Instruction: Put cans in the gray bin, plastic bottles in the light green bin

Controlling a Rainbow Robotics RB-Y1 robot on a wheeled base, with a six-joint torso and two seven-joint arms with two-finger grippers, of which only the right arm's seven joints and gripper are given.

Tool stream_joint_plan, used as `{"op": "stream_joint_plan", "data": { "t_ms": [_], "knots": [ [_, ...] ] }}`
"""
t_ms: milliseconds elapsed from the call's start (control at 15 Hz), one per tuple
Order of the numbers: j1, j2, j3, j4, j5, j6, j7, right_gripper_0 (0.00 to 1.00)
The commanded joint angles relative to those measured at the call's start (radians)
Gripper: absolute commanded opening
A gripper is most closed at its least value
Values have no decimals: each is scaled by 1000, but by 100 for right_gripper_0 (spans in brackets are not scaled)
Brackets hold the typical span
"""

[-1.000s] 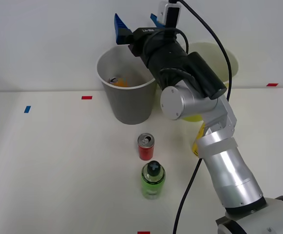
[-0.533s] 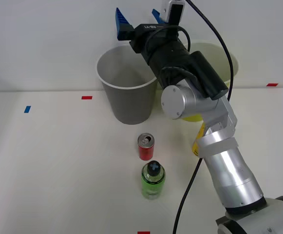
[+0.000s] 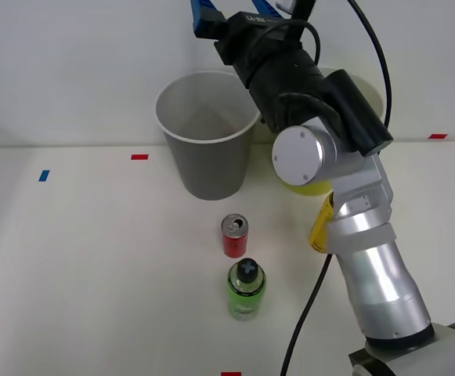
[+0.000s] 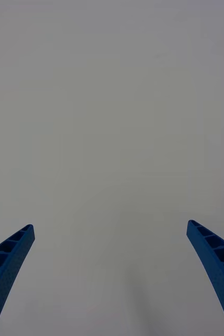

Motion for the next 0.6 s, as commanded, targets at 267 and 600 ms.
{"op": "stream_joint_plan", "data": {
  "t_ms": [267, 600],
  "knots": [
    [384, 0, 71, -514, 3, 243, -101, 100],
    [914, -198, 160, -844, 106, 16, -145, 100]
  ]
}}
